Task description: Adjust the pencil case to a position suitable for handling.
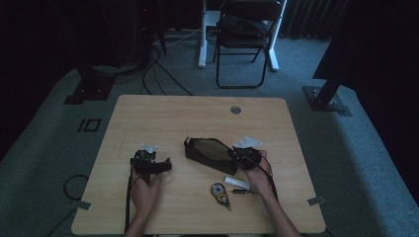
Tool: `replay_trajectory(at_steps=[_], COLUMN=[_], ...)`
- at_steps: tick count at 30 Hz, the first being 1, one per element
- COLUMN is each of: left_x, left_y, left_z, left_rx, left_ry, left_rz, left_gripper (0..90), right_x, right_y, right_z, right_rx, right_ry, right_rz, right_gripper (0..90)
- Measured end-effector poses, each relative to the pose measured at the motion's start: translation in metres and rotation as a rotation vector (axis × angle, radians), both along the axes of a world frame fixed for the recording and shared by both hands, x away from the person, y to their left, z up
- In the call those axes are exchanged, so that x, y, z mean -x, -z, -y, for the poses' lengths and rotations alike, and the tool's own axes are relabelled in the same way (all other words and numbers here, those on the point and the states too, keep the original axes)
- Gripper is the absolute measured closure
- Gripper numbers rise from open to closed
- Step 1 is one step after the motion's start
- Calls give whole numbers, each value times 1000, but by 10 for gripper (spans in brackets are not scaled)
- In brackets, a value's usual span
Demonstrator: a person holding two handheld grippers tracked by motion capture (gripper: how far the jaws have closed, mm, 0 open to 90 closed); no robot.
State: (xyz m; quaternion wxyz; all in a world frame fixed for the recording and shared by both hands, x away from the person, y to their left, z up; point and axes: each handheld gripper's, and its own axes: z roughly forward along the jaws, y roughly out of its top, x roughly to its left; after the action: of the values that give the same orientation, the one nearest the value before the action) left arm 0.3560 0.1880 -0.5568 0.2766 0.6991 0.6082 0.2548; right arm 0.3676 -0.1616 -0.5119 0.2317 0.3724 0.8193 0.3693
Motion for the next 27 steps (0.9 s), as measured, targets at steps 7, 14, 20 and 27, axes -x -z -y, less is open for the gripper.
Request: replay_trajectory(at_steps=[7,14,20,27], left_x=[0,0,0,0], left_y=[0,0,0,0], left_z=[0,0,0,0], left_rx=[0,0,-2,-2], left_ry=[0,0,0,0], left_rz=[0,0,-1,-1], left_gripper=[22,22,22,22], right_x=[5,12,19,23], right_y=[-1,-1,-2,-1], right_z=[17,32,44,52], right_rx=[16,35,42,32], right_ry=[-1,-6,2,9], right_rz=[1,6,4,0], right_gripper=[701,701,698,695])
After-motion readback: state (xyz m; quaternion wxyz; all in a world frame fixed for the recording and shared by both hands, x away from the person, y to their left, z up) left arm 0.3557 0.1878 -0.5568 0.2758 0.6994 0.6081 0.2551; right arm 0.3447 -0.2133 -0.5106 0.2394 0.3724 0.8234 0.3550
